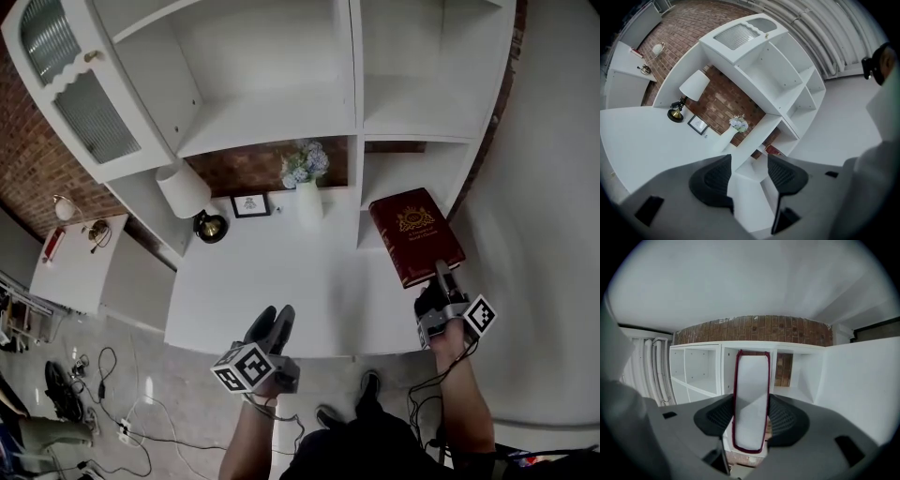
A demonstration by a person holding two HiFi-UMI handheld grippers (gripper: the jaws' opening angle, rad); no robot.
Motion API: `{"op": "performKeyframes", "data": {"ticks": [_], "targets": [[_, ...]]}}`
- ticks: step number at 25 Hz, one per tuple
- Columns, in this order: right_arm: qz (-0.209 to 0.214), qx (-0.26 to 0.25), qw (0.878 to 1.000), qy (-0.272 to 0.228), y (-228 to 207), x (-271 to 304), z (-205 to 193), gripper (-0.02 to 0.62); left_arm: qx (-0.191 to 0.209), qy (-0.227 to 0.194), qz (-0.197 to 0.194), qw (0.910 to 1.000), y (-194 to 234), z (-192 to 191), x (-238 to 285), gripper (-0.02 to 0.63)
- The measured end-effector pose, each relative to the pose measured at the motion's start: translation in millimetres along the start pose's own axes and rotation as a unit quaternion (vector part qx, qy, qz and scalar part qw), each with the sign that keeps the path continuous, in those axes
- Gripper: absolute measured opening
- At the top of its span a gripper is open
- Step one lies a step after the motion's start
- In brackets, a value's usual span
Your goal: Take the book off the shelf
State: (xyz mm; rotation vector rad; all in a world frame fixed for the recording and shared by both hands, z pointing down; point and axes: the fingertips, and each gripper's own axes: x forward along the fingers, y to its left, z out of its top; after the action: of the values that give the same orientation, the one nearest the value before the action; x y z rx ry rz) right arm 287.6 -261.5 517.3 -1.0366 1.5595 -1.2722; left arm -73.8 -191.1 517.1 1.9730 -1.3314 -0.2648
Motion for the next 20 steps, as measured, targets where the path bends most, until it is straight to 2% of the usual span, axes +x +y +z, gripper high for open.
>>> {"op": "performKeyframes", "data": {"ticks": [8, 20], "targets": [[0.001, 0.011, 0.999, 0.032, 2.5, -10.6, -46.2, 0.221, -0.008, -0.009, 0.000, 0.9999, 12.9, 2.4, -33.8, 0.241], [0.018, 0.016, 0.989, 0.146, 14.0, 28.9, -167.8, 0.221, -0.040, -0.079, 0.066, 0.9939, 78.8, 25.3, -132.0, 0.239]]}}
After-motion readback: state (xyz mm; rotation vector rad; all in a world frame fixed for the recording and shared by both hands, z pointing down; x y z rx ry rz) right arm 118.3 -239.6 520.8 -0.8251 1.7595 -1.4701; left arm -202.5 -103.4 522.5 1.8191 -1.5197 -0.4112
